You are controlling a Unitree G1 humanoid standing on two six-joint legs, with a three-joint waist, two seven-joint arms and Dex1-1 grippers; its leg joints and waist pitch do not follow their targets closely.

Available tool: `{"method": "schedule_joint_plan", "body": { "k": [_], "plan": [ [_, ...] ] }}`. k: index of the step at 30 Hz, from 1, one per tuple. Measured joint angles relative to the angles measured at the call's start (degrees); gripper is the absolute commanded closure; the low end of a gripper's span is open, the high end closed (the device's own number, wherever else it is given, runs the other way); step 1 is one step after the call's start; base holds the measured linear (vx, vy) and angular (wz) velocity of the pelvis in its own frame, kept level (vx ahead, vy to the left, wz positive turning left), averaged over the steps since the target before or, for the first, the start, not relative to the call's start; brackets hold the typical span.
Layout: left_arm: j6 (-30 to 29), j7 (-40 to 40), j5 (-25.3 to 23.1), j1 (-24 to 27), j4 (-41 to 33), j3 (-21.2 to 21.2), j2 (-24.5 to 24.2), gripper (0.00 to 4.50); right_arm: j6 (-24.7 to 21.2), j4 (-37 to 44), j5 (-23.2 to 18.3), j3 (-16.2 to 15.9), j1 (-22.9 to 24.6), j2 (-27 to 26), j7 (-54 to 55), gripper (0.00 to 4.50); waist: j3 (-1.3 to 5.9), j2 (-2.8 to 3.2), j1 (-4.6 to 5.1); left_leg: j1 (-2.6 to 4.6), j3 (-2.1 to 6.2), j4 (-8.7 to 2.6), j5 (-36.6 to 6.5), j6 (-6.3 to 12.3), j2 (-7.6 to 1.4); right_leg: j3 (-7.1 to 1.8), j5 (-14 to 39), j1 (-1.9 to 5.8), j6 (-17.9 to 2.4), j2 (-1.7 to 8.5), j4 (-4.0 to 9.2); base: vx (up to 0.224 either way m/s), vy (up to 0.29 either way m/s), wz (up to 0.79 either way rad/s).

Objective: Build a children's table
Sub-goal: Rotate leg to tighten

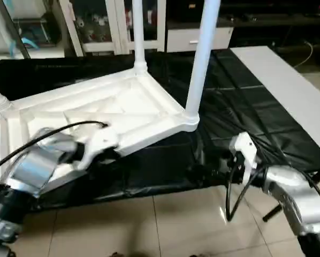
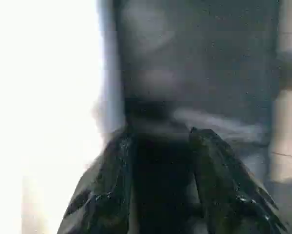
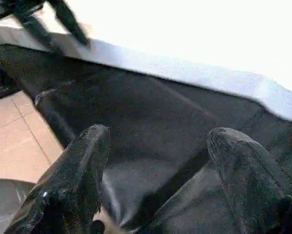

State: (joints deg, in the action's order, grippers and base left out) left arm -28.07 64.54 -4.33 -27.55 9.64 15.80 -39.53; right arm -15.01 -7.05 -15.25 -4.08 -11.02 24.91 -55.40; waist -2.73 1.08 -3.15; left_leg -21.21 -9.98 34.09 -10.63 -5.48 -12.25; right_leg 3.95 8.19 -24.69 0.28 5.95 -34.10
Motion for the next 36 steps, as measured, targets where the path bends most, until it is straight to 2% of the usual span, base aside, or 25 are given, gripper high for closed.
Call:
{"method": "schedule_joint_plan", "body": {
  "k": [5,8,12,18,20,22,23,24,25,26,27,28,29,30,31,36],
  "plan": [
    [-3.1,-3.9,0.4,-0.1,-0.5,0.9,0.5,2.55,0.0,0.1,0.0,-0.6,0.0,-0.1,0.2,1.02,0.01,-0.07,0.43,0.07,0.19,0.01,0.0,0.02,0.32,-0.18,0.0,0.02,0.0,0.0,0.11,0.0,0.0,0.0],
    [-3.7,-7.3,-1.2,-1.0,1.3,1.0,3.2,2.55,-0.1,0.1,0.0,-0.8,-0.2,-0.1,0.5,1.02,-0.02,-0.12,0.48,0.03,0.2,0.01,0.0,0.02,0.37,-0.12,0.0,0.06,0.0,-0.01,0.19,0.0,0.0,0.0],
    [-4.4,-12.4,-4.3,-1.2,2.0,0.9,7.4,2.55,-0.1,0.1,0.1,-0.8,-0.3,-0.1,1.0,1.02,-0.12,-0.07,0.97,0.04,0.75,-0.12,0.0,0.02,0.29,0.33,0.0,0.65,0.1,-0.42,1.38,0.0,0.0,0.0],
    [-3.4,-19.6,-4.6,-3.7,2.1,0.8,9.0,2.55,-0.1,0.1,0.1,-0.8,-0.4,-0.1,1.8,1.02,-0.42,0.35,2.57,0.15,2.74,-0.22,0.0,0.03,0.12,2.9,0.0,2.06,0.0,-0.37,4.18,0.0,0.0,0.0],
    [-1.8,-21.9,-5.1,-4.8,3.0,-0.3,10.3,2.55,0.0,0.1,0.1,-0.8,-0.5,-0.1,2.2,1.02,-0.72,0.48,3.37,0.4,3.0,-0.23,0.0,0.04,0.08,3.38,0.0,2.4,0.0,-0.1,4.45,0.0,0.0,0.0],
    [-0.3,-24.1,-5.6,-5.4,3.6,-1.1,12.0,2.55,0.0,0.0,0.1,-0.8,-0.6,-0.2,2.5,1.02,-1.26,0.88,4.29,0.88,3.14,-0.53,0.0,0.04,-0.01,4.91,0.0,3.24,0.0,0.47,5.1,0.0,0.0,0.0],
    [-0.1,-25.0,-5.6,-6.0,4.0,-1.7,12.9,2.55,0.0,-0.1,0.1,-0.8,-0.6,-0.2,2.5,1.02,-1.6,1.0,4.22,0.75,3.11,-0.93,0.0,0.03,-0.16,5.2,0.1,3.61,0.0,0.48,4.69,-0.067,-0.025,0.07],
    [-0.1,-26.0,-5.6,-6.9,4.6,-2.1,13.7,2.55,0.0,-0.1,0.1,-0.7,-0.5,-0.4,2.5,1.02,-1.89,0.78,3.9,0.98,2.66,-1.03,0.0,0.02,-0.29,4.21,2.3,3.31,-1.0,0.47,1.19,-0.067,-0.025,0.07],
    [0.0,-26.2,-5.5,-7.4,4.4,-2.3,13.9,2.55,0.0,-0.3,0.1,-0.8,-0.5,-0.5,2.5,1.02,-1.71,-0.43,3.22,1.48,1.29,-1.04,0.0,0.02,-0.22,2.3,3.0,3.35,-1.2,0.54,-1.47,-0.031,-0.095,0.11],
    [0.1,-26.2,-5.5,-7.5,4.2,-2.6,13.9,2.55,0.0,-0.3,0.1,-0.7,-1.1,-0.5,2.6,1.02,-1.73,-1.17,2.64,2.08,1.06,-0.78,0.0,-0.04,0.37,1.05,2.8,2.88,0.3,0.57,-2.26,0.031,-0.12,0.08],
    [-0.4,-25.8,-5.1,-7.1,4.1,-2.6,14.0,2.55,0.0,-0.3,0.1,-0.7,-1.3,-0.4,2.6,1.02,-1.76,-1.16,1.58,1.9,1.06,0.07,-1.0,0.11,0.61,1.18,2.8,2.0,0.4,0.57,-2.43,0.031,-0.12,0.08],
    [-0.8,-25.3,-4.6,-6.7,4.0,-2.6,13.6,2.55,0.0,-0.4,0.1,-0.7,-1.9,-0.4,2.7,1.02,-1.68,-0.87,0.55,1.63,1.43,0.62,-1.5,0.56,0.67,1.68,2.8,1.52,0.4,0.59,-2.38,0.063,-0.077,-0.24],
    [-1.6,-24.4,-3.7,-6.7,3.6,-2.6,13.3,2.55,0.1,-0.3,0.1,-0.7,-2.1,-0.4,2.7,1.02,-1.31,-0.21,-0.13,0.8,2.26,0.09,-1.1,-0.02,0.78,1.96,2.7,1.23,0.3,0.35,-2.42,0.086,-0.053,-0.28],
    [-2.2,-23.4,-2.9,-6.7,3.3,-2.6,13.4,2.55,0.1,-0.4,0.1,-0.7,-1.9,-0.3,2.7,1.02,-1.17,-0.33,-0.48,0.23,2.35,-0.25,-0.4,-0.79,0.55,1.98,2.4,0.67,-0.2,-0.07,-2.34,0.086,-0.053,-0.28],
    [-3.0,-22.4,-1.8,-6.4,2.7,-2.7,13.5,2.55,0.1,-0.4,0.1,-0.7,-1.9,-0.2,2.7,1.02,-1.16,-0.32,-0.51,0.0,2.23,-0.21,0.7,-1.05,0.16,1.73,1.5,0.46,-0.8,-0.69,-2.2,0.033,-0.062,0.03],
    [-5.2,-19.6,1.8,-4.5,0.9,-3.5,15.0,2.55,0.1,-0.4,0.1,-0.8,-2.1,-0.2,2.4,1.02,-1.17,-0.36,-0.5,-0.45,1.81,-0.21,0.9,-1.25,-0.08,1.56,1.2,0.38,-0.8,-0.79,-1.68,0.0,0.0,0.0]
  ]
}}
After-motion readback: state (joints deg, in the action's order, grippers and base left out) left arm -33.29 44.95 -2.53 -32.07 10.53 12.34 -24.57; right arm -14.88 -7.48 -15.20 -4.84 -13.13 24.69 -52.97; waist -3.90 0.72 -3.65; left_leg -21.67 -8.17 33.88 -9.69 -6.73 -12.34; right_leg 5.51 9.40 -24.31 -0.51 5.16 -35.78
